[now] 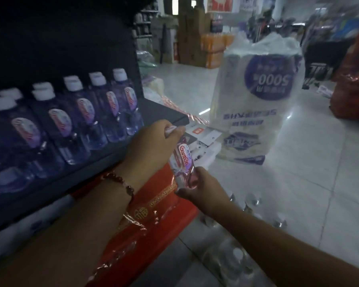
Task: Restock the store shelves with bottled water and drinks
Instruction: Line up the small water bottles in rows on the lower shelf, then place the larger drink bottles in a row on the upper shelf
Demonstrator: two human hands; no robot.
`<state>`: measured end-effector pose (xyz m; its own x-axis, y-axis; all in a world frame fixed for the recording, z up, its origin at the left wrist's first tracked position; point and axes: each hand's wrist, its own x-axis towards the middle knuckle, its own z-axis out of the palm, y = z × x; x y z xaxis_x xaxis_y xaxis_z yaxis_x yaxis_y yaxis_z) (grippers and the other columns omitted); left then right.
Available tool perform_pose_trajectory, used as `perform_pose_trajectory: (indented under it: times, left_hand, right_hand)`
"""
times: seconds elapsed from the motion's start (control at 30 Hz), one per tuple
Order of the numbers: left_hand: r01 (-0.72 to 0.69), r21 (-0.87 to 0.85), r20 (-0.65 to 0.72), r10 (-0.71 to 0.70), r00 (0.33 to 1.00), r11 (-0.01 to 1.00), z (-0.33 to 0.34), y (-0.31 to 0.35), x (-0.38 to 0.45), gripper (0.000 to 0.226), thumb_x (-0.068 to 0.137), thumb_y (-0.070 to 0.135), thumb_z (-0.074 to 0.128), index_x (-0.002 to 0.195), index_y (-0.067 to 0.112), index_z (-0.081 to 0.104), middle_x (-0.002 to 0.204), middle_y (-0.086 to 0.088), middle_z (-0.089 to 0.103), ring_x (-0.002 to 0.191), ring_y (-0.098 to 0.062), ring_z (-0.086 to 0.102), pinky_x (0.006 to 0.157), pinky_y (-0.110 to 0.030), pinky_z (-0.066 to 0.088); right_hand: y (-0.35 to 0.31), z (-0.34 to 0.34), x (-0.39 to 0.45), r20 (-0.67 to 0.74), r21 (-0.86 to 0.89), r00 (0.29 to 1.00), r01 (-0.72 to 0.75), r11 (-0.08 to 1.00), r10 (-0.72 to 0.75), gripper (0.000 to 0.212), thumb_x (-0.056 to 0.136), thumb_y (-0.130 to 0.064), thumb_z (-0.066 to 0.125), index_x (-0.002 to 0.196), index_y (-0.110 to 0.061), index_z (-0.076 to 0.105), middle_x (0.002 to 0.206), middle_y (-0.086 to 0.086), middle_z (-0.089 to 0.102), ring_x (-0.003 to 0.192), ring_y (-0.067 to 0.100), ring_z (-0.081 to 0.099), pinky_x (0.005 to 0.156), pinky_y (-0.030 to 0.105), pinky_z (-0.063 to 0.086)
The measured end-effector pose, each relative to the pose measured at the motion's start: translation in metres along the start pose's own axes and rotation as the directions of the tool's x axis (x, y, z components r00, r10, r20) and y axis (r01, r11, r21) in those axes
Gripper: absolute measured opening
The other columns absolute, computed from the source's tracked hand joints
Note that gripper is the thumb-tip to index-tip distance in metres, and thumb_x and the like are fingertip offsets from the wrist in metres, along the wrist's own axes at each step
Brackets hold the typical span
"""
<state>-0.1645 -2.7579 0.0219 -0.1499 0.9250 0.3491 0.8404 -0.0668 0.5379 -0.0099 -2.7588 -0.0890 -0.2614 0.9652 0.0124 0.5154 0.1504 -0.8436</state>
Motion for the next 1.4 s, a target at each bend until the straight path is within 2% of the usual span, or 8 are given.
perform_pose_trajectory:
  times: [0.13,0.3,0.5,0.67,0.8,1.03,1.13,1.4]
  left_hand:
    - [-0.056,-0.025,-0.14,0.052,0.989,0.998,-0.043,-0.01,-0.013,0.041,0.098,0.053,0.048,0.134,0.034,0.054,0.127,0.007,0.061,0.102,-0.01,0.059,0.083,-0.03,0.048]
    - [-0.059,0.035,-0.068,0.061,0.996,0.998,-0.072,-0.031,-0.032,0.058,0.097,0.055,0.045,0.15,0.052,0.021,0.15,0.012,0.041,0.128,-0.014,0.05,0.101,-0.041,0.049]
    - [0.034,0.318,0.081,-0.063,0.995,0.947,-0.062,-0.079,-0.047,0.063,0.099,0.049,0.048,0.155,0.037,0.021,0.164,0.006,0.015,0.145,-0.018,0.028,0.113,-0.035,0.031]
    - [0.042,0.402,0.125,-0.101,0.987,0.915,-0.048,-0.094,-0.045,0.064,0.099,0.051,0.043,0.155,0.038,0.015,0.167,0.002,-0.003,0.152,-0.023,0.008,0.123,-0.042,0.016]
    - [0.047,0.386,0.125,-0.103,0.987,0.921,-0.042,-0.096,-0.038,0.062,0.1,0.051,0.041,0.155,0.04,0.012,0.166,0.005,-0.003,0.152,-0.02,0.005,0.124,-0.041,0.015]
    - [0.052,0.322,0.103,-0.09,0.991,0.945,-0.031,-0.101,-0.025,0.059,0.1,0.051,0.043,0.153,0.041,0.019,0.166,0.008,0.0,0.151,-0.017,0.011,0.12,-0.037,0.019]
    - [0.042,0.314,0.111,-0.08,0.991,0.949,-0.026,-0.103,-0.024,0.058,0.1,0.05,0.044,0.152,0.041,0.021,0.166,0.008,0.002,0.15,-0.017,0.015,0.119,-0.036,0.021]
    - [-0.01,0.327,0.161,-0.045,0.986,0.945,-0.009,-0.105,-0.023,0.06,0.099,0.05,0.046,0.154,0.039,0.022,0.166,0.005,0.006,0.151,-0.016,0.013,0.119,-0.034,0.017]
  right_hand:
    - [-0.035,0.0,0.013,0.04,0.044,0.998,0.043,0.998,-0.045,0.05,0.074,-0.036,0.085,0.115,-0.027,0.057,0.088,-0.02,0.061,0.07,-0.009,0.062,0.061,0.016,0.044]
    - [-0.065,0.008,0.043,0.073,0.106,0.995,0.061,0.992,-0.069,0.045,0.073,-0.038,0.084,0.11,-0.029,0.061,0.097,-0.009,0.073,0.084,0.008,0.071,0.087,0.043,0.058]
    - [-0.09,0.011,0.098,0.037,0.173,0.996,0.07,0.982,-0.078,0.036,0.082,-0.027,0.079,0.112,-0.019,0.061,0.098,-0.007,0.069,0.088,0.012,0.069,0.08,0.034,0.055]
    - [-0.102,0.009,0.149,0.035,0.209,0.998,0.043,0.977,-0.051,0.02,0.085,-0.018,0.078,0.101,-0.016,0.067,0.083,-0.007,0.071,0.078,0.013,0.071,0.059,0.017,0.05]
    - [-0.113,0.009,0.183,0.003,0.176,0.997,0.077,0.981,-0.079,0.02,0.084,-0.009,0.078,0.095,-0.018,0.065,0.077,-0.012,0.065,0.059,-0.006,0.064,0.049,0.007,0.045]
    - [-0.106,0.025,0.218,-0.052,-0.022,0.992,0.116,0.993,-0.117,0.036,0.078,-0.019,0.084,0.106,-0.017,0.061,0.092,-0.01,0.066,0.081,0.004,0.063,0.059,0.013,0.042]
    - [-0.098,0.03,0.222,-0.082,-0.083,0.989,0.117,0.99,-0.124,0.06,0.072,-0.019,0.086,0.126,-0.014,0.061,0.116,0.001,0.069,0.103,0.019,0.066,0.079,0.028,0.055]
    - [-0.093,0.045,0.218,-0.147,-0.256,0.97,0.154,0.954,-0.196,0.062,0.071,-0.029,0.082,0.127,-0.023,0.055,0.116,-0.002,0.066,0.101,0.018,0.065,0.081,0.039,0.057]
